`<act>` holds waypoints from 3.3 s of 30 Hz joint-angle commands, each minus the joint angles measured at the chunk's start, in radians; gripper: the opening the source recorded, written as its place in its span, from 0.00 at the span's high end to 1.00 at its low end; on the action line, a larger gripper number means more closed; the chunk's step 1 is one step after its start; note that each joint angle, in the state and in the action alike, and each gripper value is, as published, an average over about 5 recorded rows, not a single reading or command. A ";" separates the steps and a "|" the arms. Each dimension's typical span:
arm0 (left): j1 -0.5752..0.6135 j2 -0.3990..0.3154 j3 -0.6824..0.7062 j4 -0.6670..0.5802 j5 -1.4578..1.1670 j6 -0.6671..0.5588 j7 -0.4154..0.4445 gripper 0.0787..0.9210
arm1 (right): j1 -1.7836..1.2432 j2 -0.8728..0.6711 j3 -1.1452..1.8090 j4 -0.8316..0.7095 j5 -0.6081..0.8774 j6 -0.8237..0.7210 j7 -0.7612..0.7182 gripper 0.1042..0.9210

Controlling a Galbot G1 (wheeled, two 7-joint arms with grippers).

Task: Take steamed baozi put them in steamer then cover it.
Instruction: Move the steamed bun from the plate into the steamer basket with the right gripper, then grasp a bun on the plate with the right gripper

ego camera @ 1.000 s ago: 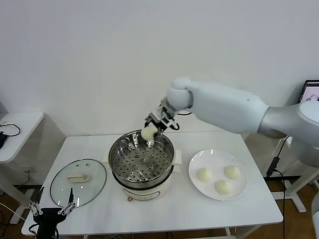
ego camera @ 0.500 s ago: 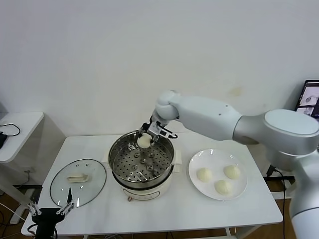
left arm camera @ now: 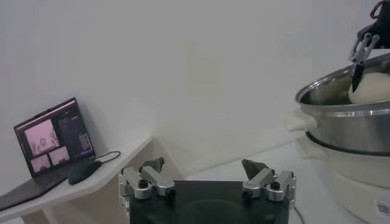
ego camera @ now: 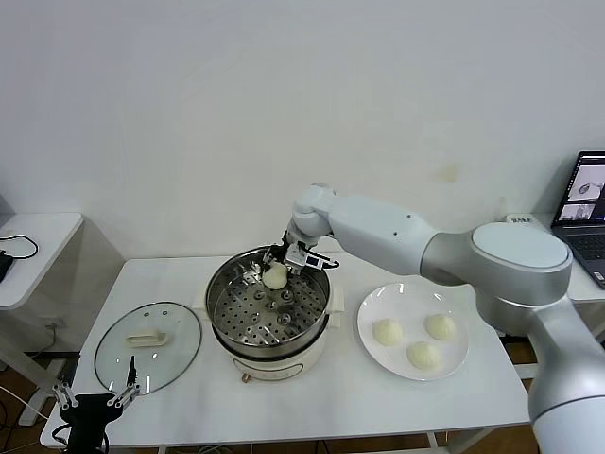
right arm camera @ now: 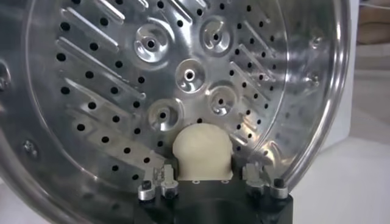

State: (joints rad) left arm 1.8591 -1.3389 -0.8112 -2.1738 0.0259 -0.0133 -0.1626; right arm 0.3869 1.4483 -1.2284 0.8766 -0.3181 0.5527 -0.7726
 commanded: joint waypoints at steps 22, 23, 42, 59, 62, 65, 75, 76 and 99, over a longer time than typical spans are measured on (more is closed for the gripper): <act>0.014 0.015 -0.001 -0.040 -0.003 0.003 0.004 0.12 | 0.368 -0.334 -0.110 0.482 0.547 -0.603 -0.227 0.12; 0.015 0.017 -0.001 -0.043 -0.003 0.004 0.004 0.12 | 0.376 -0.369 -0.110 0.503 0.557 -0.642 -0.230 0.12; -0.014 0.060 0.038 -0.029 -0.007 0.013 0.013 0.12 | 0.111 -0.883 -0.064 0.774 0.502 -0.926 -0.187 0.12; -0.025 0.043 0.033 -0.001 -0.004 0.018 0.014 0.12 | -0.222 -0.742 0.115 0.560 0.339 -0.888 -0.181 0.12; -0.023 0.040 0.033 0.002 -0.002 0.018 0.014 0.12 | -0.257 -0.721 0.139 0.524 0.310 -0.882 -0.178 0.12; -0.022 0.039 0.034 0.007 0.001 0.017 0.013 0.12 | -0.288 -0.702 0.161 0.495 0.293 -0.880 -0.176 0.12; -0.024 0.040 0.033 0.012 0.002 0.018 0.015 0.12 | -0.352 -0.659 0.204 0.439 0.277 -0.880 -0.155 0.12; -0.024 0.040 0.034 0.014 0.002 0.018 0.015 0.12 | -0.356 -0.655 0.207 0.434 0.276 -0.879 -0.154 0.12; -0.029 0.036 0.034 0.025 0.004 0.017 0.014 0.12 | -0.346 -0.601 0.230 0.388 0.273 -0.884 -0.169 0.36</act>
State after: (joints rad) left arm 1.8300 -1.3034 -0.7766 -2.1482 0.0303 0.0042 -0.1485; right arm 0.0325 0.8382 -1.0041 1.2760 -0.0420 -0.3311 -0.9299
